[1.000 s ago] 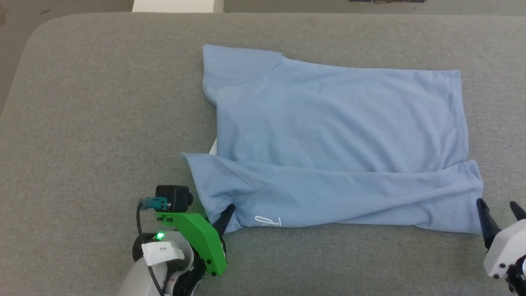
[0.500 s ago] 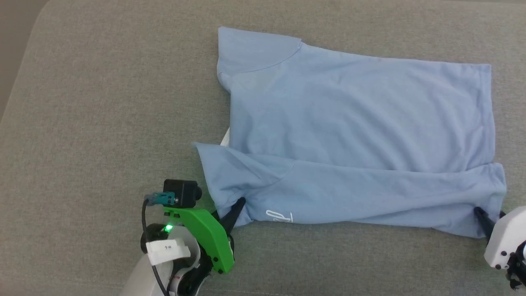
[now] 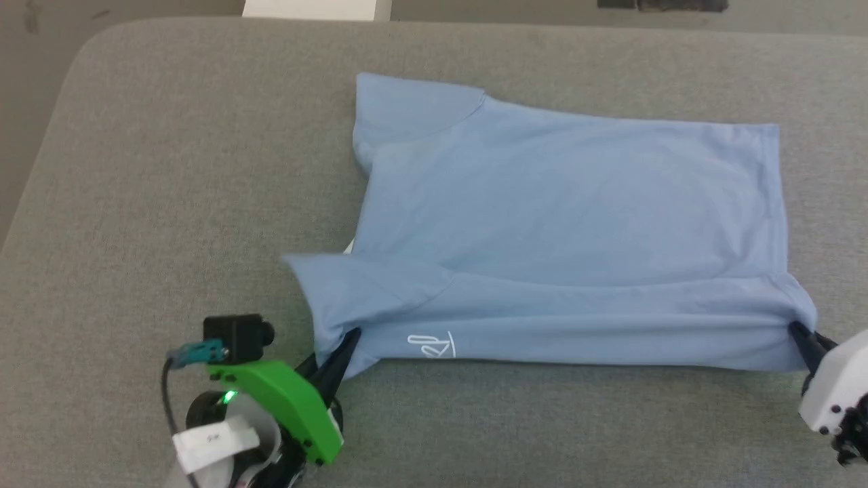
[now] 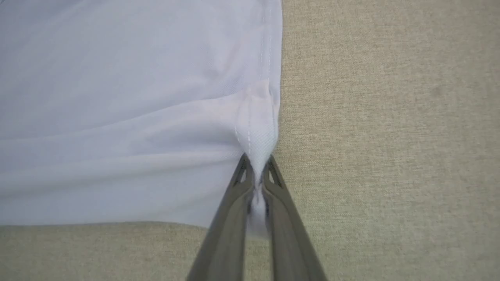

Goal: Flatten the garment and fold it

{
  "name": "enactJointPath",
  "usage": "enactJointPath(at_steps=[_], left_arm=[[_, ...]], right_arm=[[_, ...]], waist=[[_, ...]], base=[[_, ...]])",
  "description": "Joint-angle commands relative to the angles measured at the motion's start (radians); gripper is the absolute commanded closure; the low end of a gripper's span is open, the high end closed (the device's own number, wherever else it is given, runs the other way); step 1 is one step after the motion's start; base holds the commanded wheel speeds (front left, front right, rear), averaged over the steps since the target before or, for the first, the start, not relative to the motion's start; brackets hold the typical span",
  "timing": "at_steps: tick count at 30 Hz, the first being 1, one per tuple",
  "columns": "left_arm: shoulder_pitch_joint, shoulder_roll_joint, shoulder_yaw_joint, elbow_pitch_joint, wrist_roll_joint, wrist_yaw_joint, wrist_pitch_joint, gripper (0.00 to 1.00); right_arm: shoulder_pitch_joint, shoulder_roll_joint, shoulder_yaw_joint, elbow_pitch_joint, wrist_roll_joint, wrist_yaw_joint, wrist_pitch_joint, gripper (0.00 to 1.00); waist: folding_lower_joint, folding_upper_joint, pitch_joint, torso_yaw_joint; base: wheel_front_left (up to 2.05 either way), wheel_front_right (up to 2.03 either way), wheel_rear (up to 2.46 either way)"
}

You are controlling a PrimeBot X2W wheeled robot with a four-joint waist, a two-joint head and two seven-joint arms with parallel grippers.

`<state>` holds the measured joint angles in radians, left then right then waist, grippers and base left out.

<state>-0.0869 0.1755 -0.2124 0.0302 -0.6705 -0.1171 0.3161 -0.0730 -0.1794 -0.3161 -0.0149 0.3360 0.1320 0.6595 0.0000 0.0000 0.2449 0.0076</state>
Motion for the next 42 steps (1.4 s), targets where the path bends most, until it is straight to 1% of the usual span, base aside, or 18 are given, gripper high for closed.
enactJointPath(at_steps=[1,7,12,16,22,23,24,25,27,28,29,30,34,38,40,42], left_arm=[[0.027,0.018,0.013,-0.028,-0.013,0.011,0.008,1.0],[0.122,0.049,0.011,-0.143,-0.043,0.032,0.077,1.0],[0.185,0.055,0.003,-0.187,-0.071,0.052,0.124,1.0],[0.203,0.044,-0.002,-0.16,-0.076,0.06,0.119,1.0],[0.166,0.017,-0.006,-0.059,-0.075,0.055,0.081,0.99],[0.155,0.013,-0.007,-0.039,-0.076,0.053,0.076,0.85],[0.147,0.009,-0.007,-0.024,-0.078,0.052,0.073,0.69],[0.138,0.007,-0.009,-0.006,-0.08,0.05,0.074,0.61],[0.123,0.004,-0.008,0.022,-0.082,0.049,0.07,0.5],[0.118,0.003,-0.008,0.033,-0.082,0.048,0.067,0.22],[0.112,0.003,-0.008,0.044,-0.081,0.047,0.063,0.06],[0.109,0.002,-0.006,0.051,-0.08,0.047,0.057,0.0],[0.115,0.004,0.004,0.057,-0.081,0.049,0.036,0.0],[0.155,0.032,0.028,0.001,-0.068,0.063,0.016,0.0],[0.178,0.05,0.058,-0.065,-0.044,0.084,-0.025,0.0],[0.188,0.065,0.09,-0.134,0.004,0.117,-0.081,0.0]], right_arm=[[0.024,-0.002,-0.011,-0.021,0.01,-0.001,0.008,1.0],[0.107,0.015,-0.058,-0.115,0.036,-0.001,0.044,1.0],[0.174,0.042,-0.087,-0.17,0.05,-0.001,0.082,1.0],[0.2,0.063,-0.08,-0.162,0.046,-0.001,0.077,1.0],[0.184,0.085,-0.064,-0.116,0.035,-0.001,0.035,1.0],[0.179,0.085,-0.061,-0.108,0.032,-0.001,0.023,0.56],[0.175,0.084,-0.057,-0.101,0.03,-0.001,0.017,0.0],[0.172,0.082,-0.053,-0.093,0.029,-0.001,0.011,0.0],[0.165,0.079,-0.05,-0.081,0.028,-0.001,-0.001,0.0],[0.163,0.077,-0.048,-0.077,0.028,-0.001,-0.005,0.0],[0.16,0.075,-0.047,-0.073,0.028,-0.001,-0.009,0.0],[0.159,0.074,-0.047,-0.07,0.029,-0.001,-0.011,0.0],[0.161,0.067,-0.048,-0.081,0.043,-0.001,-0.011,0.0],[0.174,0.064,-0.067,-0.133,0.058,-0.001,-0.013,0.0],[0.166,0.065,-0.091,-0.182,0.045,-0.001,-0.057,0.0],[0.144,0.069,-0.117,-0.23,0.013,-0.001,-0.139,0.0]], waist=[[0.0,0.0,-0.025,-0.015],[0.0,0.0,-0.044,-0.02],[0.0,0.0,-0.05,-0.026],[0.0,0.0,-0.052,-0.033],[0.0,0.0,-0.054,-0.034],[0.0,0.0,-0.054,-0.032],[0.0,0.0,-0.054,-0.031],[0.0,0.0,-0.055,-0.03],[0.0,0.0,-0.056,-0.028],[0.0,0.0,-0.057,-0.027],[0.0,0.0,-0.059,-0.026],[0.0,0.0,-0.06,-0.025],[0.0,0.0,-0.071,-0.022],[0.0,0.0,-0.083,-0.021],[0.0,0.0,-0.086,-0.022],[0.0,0.0,-0.086,-0.022]], base=[[0.0,0.0,0.0],[0.0,0.0,0.0],[0.0,0.0,0.0],[0.0,0.0,0.0],[0.0,0.0,0.0],[0.0,0.0,0.0],[0.0,0.0,0.0],[0.0,0.0,0.0],[0.0,0.0,0.0],[0.0,0.0,0.0],[0.0,0.0,0.0],[0.0,0.0,0.0],[0.0,0.0,0.0],[0.0,0.0,0.0],[0.0,0.0,0.0],[0.0,0.0,0.0]])
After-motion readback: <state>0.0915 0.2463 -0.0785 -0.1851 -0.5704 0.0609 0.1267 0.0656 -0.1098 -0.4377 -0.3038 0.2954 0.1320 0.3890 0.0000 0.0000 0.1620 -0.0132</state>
